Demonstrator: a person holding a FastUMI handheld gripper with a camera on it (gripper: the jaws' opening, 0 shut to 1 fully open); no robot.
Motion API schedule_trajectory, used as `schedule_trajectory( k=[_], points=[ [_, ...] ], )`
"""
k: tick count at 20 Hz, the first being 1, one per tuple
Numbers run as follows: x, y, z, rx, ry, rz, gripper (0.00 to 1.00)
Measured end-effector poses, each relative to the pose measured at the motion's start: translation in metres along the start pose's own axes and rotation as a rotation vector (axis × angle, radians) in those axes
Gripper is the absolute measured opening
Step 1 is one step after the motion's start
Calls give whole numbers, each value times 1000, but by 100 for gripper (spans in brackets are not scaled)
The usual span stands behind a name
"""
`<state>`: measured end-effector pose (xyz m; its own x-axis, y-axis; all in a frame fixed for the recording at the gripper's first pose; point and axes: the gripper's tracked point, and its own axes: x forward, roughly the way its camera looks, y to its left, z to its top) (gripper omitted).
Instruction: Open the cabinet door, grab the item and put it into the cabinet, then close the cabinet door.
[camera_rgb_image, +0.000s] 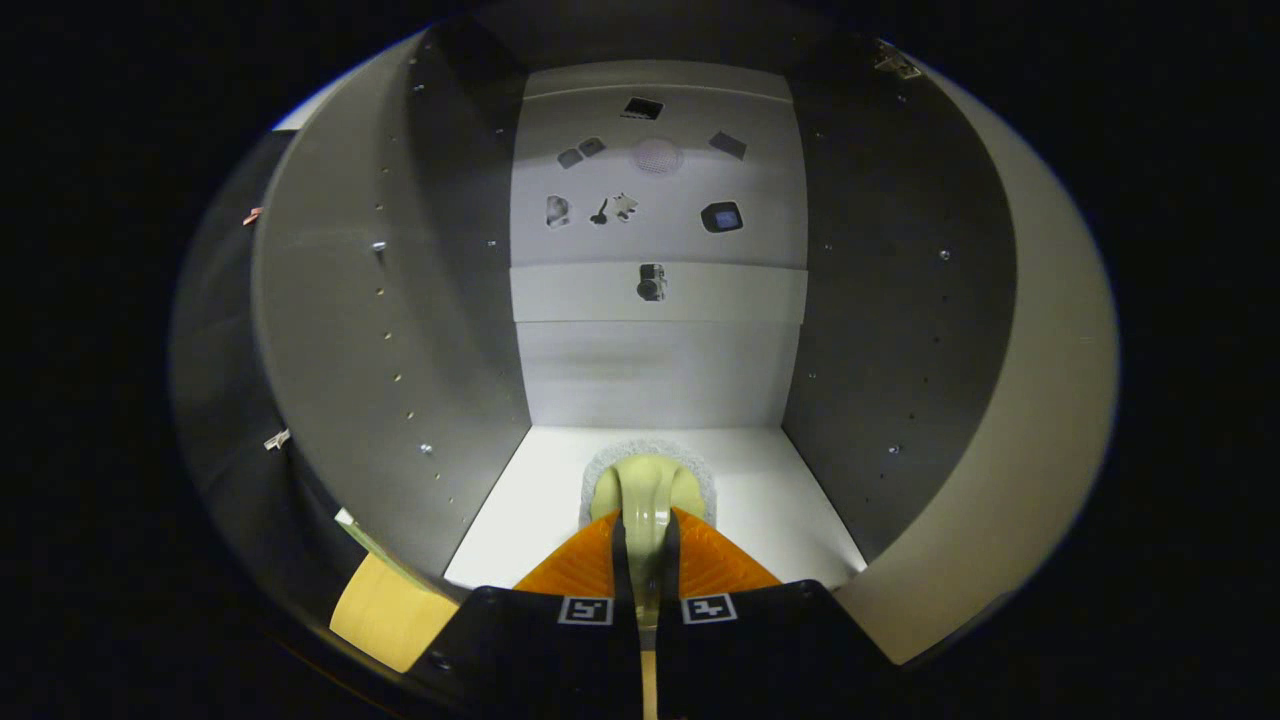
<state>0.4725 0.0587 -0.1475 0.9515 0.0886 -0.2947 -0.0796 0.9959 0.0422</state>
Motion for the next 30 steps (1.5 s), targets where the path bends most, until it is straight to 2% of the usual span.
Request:
schedule_trajectory(
  k=[4, 8, 16, 19, 22, 27, 30],
  points=[
    [31, -2, -10, 12, 25, -13, 10],
    [50, 2, -22, -49, 63, -8, 10],
    [73, 1, -16, -54, 68, -13, 10],
    [76, -2, -14, -51, 56, -19, 18],
    [83, -5, -16, -48, 58, -24, 18],
    [89, -8, -31, -59, 105, -15, 28],
    [91, -7, -37, -63, 120, -8, 31]
  ],
)
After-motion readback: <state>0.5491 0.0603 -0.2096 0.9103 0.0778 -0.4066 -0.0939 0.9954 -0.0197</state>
